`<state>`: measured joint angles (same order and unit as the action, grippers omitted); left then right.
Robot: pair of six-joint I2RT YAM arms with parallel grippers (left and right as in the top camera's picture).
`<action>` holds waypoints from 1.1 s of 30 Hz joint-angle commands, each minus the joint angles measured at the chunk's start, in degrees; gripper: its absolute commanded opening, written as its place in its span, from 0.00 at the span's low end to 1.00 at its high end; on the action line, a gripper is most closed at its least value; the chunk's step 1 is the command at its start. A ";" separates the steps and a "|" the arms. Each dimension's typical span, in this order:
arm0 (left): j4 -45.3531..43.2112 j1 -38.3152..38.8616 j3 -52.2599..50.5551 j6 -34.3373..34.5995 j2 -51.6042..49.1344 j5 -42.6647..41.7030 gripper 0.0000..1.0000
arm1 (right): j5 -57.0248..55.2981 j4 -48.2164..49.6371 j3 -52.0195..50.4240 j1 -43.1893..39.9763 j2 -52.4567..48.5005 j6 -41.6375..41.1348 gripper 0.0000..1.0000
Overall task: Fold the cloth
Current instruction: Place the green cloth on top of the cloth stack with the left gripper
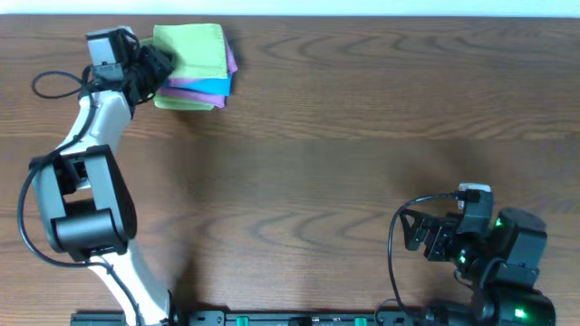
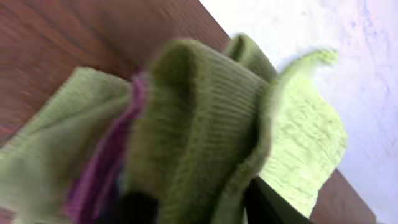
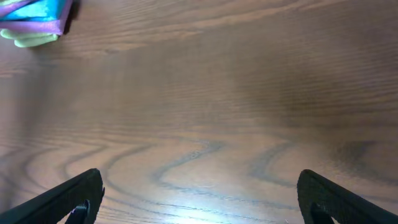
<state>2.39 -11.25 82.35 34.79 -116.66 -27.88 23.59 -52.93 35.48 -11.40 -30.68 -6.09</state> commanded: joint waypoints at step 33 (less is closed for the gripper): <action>3.89 -2.47 1.44 -7.69 0.52 1.46 0.72 | 0.42 -0.07 -0.31 -0.35 0.24 -0.26 0.99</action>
<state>6.00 -13.32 82.37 30.00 -116.66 -28.03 23.59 -52.93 35.48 -11.40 -30.68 -6.09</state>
